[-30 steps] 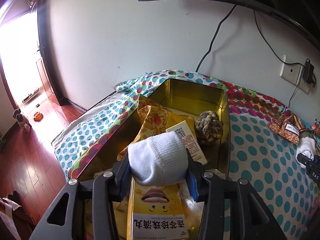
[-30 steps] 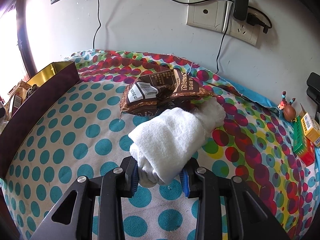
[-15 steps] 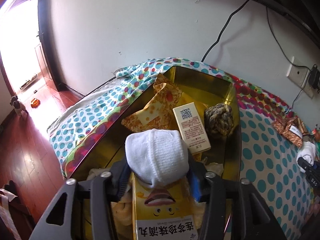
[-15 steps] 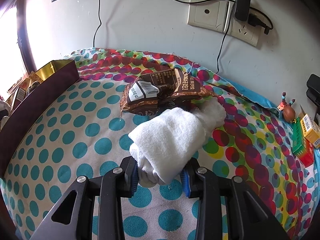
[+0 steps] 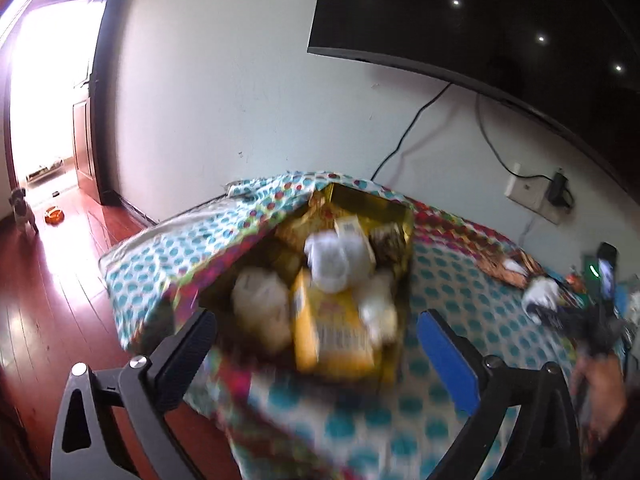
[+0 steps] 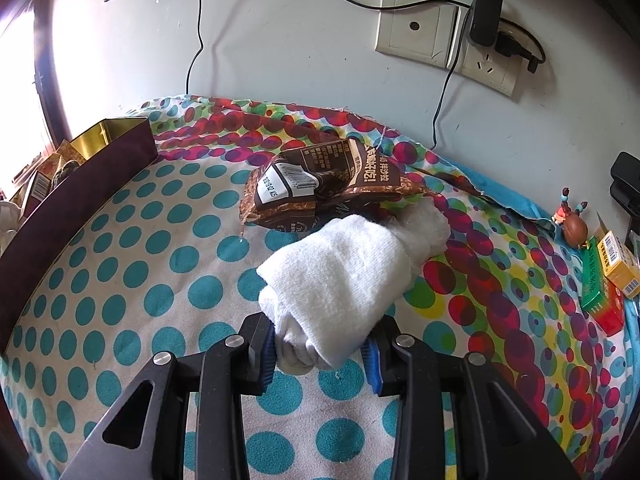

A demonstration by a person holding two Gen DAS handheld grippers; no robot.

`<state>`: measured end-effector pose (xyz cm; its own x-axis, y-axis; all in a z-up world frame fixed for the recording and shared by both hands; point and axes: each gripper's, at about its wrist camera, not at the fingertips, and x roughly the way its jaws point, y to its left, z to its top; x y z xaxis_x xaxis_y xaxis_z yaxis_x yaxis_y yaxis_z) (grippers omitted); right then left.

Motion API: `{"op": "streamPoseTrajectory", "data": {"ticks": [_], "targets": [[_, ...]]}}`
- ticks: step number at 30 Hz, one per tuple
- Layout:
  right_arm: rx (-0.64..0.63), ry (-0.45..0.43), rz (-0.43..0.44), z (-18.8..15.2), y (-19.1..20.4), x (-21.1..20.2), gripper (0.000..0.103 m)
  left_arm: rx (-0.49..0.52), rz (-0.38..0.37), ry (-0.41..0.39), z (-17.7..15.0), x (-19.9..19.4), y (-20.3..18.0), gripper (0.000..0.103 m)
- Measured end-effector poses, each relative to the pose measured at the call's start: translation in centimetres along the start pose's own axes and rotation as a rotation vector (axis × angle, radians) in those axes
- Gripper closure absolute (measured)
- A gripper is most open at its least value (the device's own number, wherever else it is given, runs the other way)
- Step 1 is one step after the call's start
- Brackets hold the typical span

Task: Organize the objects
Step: 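Carry the white rolled towel into the tin and open the right gripper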

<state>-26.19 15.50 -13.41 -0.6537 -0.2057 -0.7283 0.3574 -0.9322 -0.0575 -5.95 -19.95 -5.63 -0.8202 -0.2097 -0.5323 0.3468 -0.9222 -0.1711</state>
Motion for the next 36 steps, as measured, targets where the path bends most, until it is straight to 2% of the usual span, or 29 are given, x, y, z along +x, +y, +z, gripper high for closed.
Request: {"op": "streamPoseTrajectory", "data": {"ticks": [2,5,9,13,15,19,23,26,31,36], "targets": [[0.0,-0.007,0.014,0.0,0.0,-0.2,0.07,0.035,0.005,0.03,-2.2,-1.2,-0.1,0.0],[-0.004,-0.01,0.012,0.0,0.1,-0.3,0.07,0.08,0.005,0.017,-4.5,-2.7,-0.5,0.0],[-0.054,-0.023,-0.023,0.1,1.4,-1.2,0.071,0.098,-0.007,0.021,-4.7,-3.0,-1.1,0.0],[-0.108,-0.065,-0.021,1.4,4.0,-3.9,0.071,0.049,0.015,0.053,-4.5,-2.5,-0.2,0.0],[-0.107,-0.103,0.018,2.8,6.0,-5.8,0.071,0.007,0.006,0.06,-4.3,-2.4,0.6,0.0],[-0.16,-0.148,0.104,5.3,11.5,-7.9,0.07,-0.03,0.05,0.067,-4.1,-2.7,1.7,0.0],[-0.259,-0.165,0.2,6.6,19.0,-8.5,0.071,-0.092,0.086,0.045,-3.9,-3.2,3.1,0.0],[-0.33,-0.165,0.238,6.8,23.6,-8.3,0.071,-0.133,0.11,0.044,-3.7,-3.1,4.2,0.0],[-0.39,-0.146,0.262,7.4,28.3,-6.9,0.071,-0.14,0.119,0.075,-3.8,-2.5,4.6,0.0],[-0.374,-0.105,0.272,8.0,29.6,-4.5,0.07,-0.142,0.111,0.075,-3.7,-2.4,4.6,0.0]]}}
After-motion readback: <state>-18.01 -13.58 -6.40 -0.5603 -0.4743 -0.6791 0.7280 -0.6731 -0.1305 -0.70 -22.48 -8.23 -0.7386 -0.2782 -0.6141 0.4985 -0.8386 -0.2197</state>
